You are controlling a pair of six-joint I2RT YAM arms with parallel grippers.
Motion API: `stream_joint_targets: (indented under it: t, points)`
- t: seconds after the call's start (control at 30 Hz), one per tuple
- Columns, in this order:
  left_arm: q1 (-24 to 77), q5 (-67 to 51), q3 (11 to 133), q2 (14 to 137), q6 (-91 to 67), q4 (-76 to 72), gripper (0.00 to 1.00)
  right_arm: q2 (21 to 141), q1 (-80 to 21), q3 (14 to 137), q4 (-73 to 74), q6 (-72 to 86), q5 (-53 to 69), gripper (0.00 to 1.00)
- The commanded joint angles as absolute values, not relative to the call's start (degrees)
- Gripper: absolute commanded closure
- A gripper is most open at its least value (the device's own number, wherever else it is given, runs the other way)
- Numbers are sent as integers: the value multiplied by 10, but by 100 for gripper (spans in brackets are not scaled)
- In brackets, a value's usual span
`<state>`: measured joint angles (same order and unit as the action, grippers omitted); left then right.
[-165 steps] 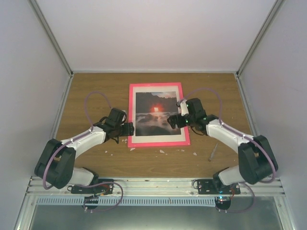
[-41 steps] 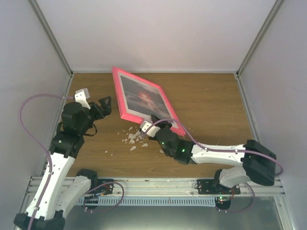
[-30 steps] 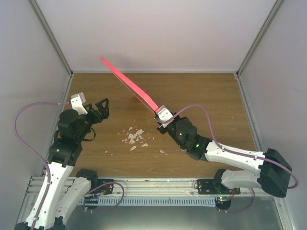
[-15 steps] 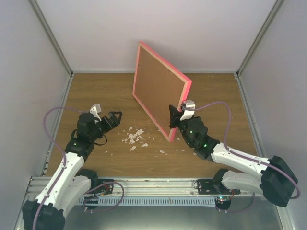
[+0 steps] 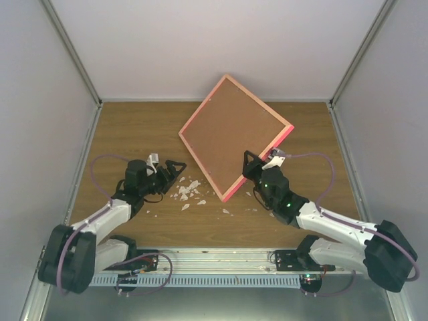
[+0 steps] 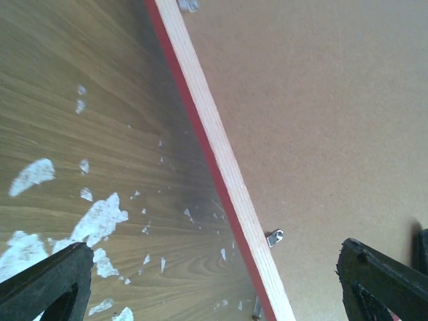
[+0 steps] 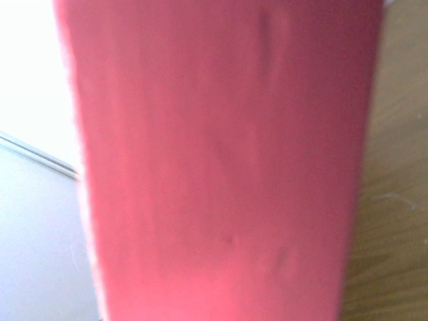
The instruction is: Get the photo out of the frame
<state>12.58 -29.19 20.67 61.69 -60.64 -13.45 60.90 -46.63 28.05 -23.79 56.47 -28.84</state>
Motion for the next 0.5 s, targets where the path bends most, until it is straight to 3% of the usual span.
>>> stream_joint_targets:
  t: [0.0, 0.23, 0.47]
  points:
    - [151, -324, 209, 685, -645, -262, 1, 622, -466, 294, -231, 682, -282, 99]
    - [159, -384, 215, 819, -700, -405, 11, 657, -466, 286, -222, 742, -256, 99]
    - [164, -397, 212, 875, -738, -481, 21, 657, -465, 278, -212, 758, -253, 99]
